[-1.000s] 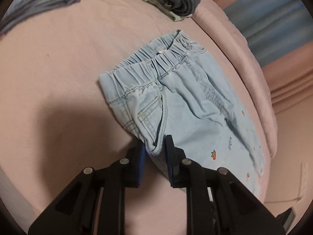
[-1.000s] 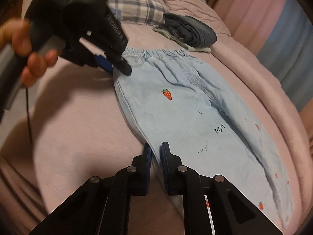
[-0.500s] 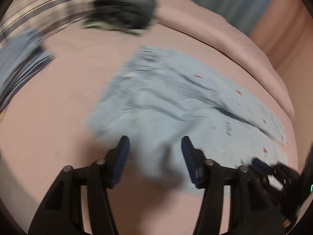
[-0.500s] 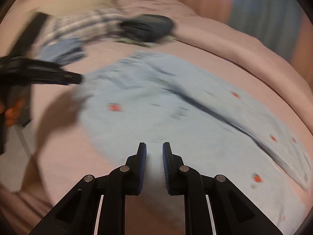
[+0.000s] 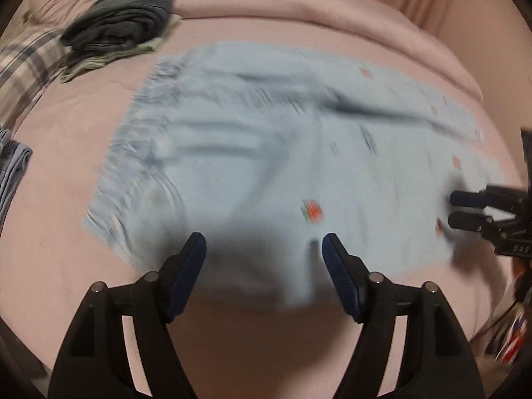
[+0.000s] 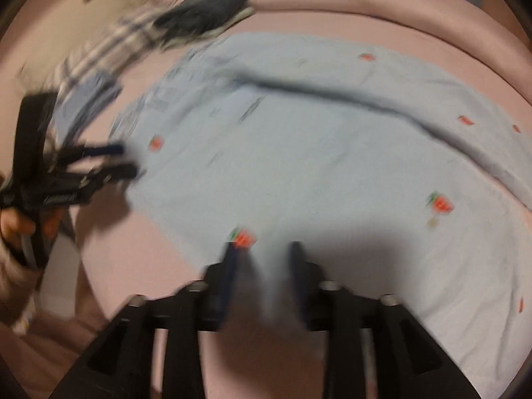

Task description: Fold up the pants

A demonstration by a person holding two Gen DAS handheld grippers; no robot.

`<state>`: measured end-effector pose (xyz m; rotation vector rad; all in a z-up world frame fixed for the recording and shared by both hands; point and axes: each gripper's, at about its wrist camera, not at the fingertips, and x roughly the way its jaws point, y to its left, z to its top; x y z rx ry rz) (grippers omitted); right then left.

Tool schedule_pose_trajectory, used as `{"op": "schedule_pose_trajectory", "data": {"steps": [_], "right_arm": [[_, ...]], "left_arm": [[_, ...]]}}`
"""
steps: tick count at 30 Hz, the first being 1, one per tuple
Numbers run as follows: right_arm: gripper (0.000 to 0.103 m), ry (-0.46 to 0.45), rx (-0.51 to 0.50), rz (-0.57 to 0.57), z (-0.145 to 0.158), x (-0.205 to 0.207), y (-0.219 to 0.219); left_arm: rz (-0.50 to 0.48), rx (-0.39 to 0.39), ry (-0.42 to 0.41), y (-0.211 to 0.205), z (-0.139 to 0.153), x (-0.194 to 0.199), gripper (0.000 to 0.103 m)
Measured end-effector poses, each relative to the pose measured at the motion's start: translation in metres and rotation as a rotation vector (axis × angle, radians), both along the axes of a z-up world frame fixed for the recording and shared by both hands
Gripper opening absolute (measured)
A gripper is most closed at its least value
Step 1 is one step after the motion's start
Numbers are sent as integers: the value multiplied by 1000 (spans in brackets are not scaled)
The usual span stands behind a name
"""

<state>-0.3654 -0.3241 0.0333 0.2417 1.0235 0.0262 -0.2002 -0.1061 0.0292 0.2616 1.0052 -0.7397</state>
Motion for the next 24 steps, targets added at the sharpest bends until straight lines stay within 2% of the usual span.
{"op": "schedule_pose_trajectory", "data": {"steps": [2,5,9,11,15,19,21,22,24], "right_arm": [[51,-39,-18,-45,6,13,-14],[53,-107,7,-55,19,41,-35],[54,-125,-41,-41,27,98,-60],[54,-119,-87,-37,27,134,-68],[56,-89,-173,-10,29,184,-87],[57,-43,-160,24,20,220,-102],[58,5,-143,88,9,234,-103],[58,38,-127,125,4,237,-105],[57,99,-157,202,-7,241,-99]], "left_arm": [[51,-21,-36,-8,10,23,78],[87,-32,-91,-22,19,63,79],[83,-21,-122,-52,26,134,79],[68,5,-143,-64,27,156,80],[-10,18,-44,-89,17,209,80],[-88,78,-36,-104,7,228,80],[-141,106,40,-105,-4,238,80],[-162,138,45,-107,-9,240,80],[-200,170,41,-108,-14,242,73]]}}
